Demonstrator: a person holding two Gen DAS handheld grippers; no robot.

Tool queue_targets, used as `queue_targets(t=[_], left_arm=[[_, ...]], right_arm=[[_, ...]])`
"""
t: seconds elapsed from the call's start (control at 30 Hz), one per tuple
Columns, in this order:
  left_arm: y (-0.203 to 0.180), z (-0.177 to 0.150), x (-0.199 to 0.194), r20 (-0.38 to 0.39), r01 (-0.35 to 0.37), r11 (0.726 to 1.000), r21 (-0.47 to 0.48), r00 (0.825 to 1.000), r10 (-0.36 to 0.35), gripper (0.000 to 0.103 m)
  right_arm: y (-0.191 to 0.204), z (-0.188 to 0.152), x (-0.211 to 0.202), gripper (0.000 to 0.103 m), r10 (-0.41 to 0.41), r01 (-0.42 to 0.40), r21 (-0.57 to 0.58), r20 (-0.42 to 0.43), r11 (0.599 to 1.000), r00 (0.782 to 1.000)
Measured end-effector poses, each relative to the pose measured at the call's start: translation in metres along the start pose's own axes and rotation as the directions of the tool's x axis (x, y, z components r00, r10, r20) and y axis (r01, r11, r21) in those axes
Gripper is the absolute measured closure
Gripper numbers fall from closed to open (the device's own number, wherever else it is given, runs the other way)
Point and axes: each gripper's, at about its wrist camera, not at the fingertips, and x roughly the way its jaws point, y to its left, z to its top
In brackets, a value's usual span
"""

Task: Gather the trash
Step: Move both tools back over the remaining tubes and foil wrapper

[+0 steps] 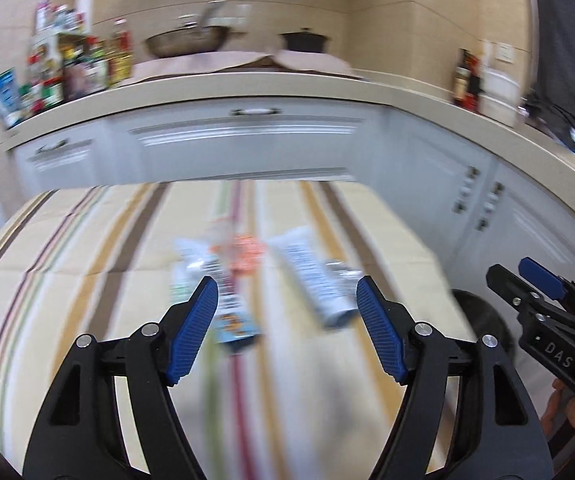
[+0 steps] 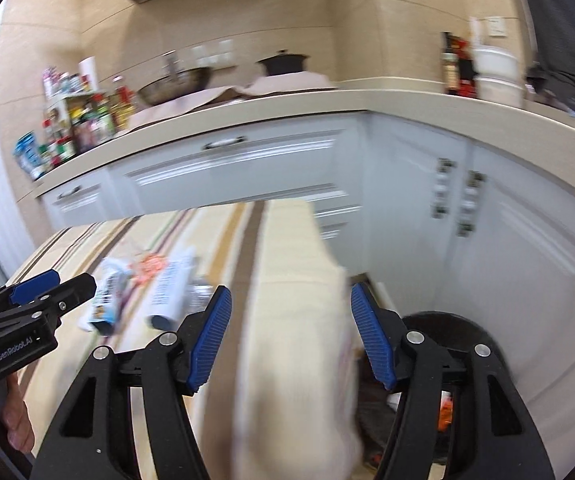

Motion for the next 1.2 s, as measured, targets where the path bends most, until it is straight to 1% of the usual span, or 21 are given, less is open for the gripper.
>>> queue_targets(t=[0.13, 0.23, 0.37, 0.47, 0.53, 0.63, 0.83, 0.9, 1.03, 1.2], left_arm=[[0.037, -0.005, 0.002, -0.021, -0.058, 0.997, -0.052, 0.998, 0.057, 0.033], [0.057, -0.009, 0.003, -0.038, -0.082, 0.993, -0.083, 0.996, 0.079, 0.033], [0.07, -0.013, 0.005, -0.049, -0.081, 0.991, -0.105, 0.996, 0.076, 0.033], [0.075, -0.016, 0.007, -0.053, -0.077, 0.991, -0.107, 0.996, 0.071, 0.033], [0.077, -0.017, 0.009, -0.061, -0.074, 0.991, -0.114, 0.996, 0.067, 0.033], [0.078, -0.019, 0.014, -0.072, -0.069, 0.99, -0.126, 0.996, 0.06, 0.033], [0.076, -0.021, 0.021, -0.085, -0.048, 0.991, -0.126, 0.996, 0.037, 0.033], [0.074, -0.021, 0.022, -0.088, -0.04, 0.991, -0.125, 0.996, 0.029, 0.033], [0.071, -0.021, 0.023, -0.091, -0.025, 0.992, -0.125, 0.996, 0.013, 0.033], [0.068, -0.023, 0.025, -0.097, -0.015, 0.992, -0.126, 0.995, 0.002, 0.033]], right_arm=[[0.036, 0.002, 0.013, 0.042, 0.057, -0.058, -0.047, -0.02, 0.997, 0.998], [0.053, 0.002, 0.021, 0.042, 0.083, -0.085, -0.072, -0.037, 0.994, 0.996], [0.072, 0.0, 0.034, 0.042, 0.109, -0.116, -0.101, -0.075, 0.988, 0.991], [0.082, -0.003, 0.045, 0.042, 0.122, -0.136, -0.115, -0.121, 0.984, 0.985], [0.087, -0.005, 0.054, 0.044, 0.129, -0.15, -0.125, -0.165, 0.981, 0.978], [0.091, -0.008, 0.063, 0.047, 0.128, -0.158, -0.134, -0.205, 0.978, 0.97], [0.096, -0.01, 0.079, 0.056, 0.129, -0.169, -0.135, -0.266, 0.976, 0.955], [0.098, -0.009, 0.083, 0.064, 0.131, -0.175, -0.138, -0.282, 0.975, 0.951], [0.1, -0.01, 0.09, 0.074, 0.131, -0.183, -0.139, -0.315, 0.973, 0.94], [0.101, -0.01, 0.086, 0.086, 0.138, -0.188, -0.146, -0.297, 0.971, 0.945]])
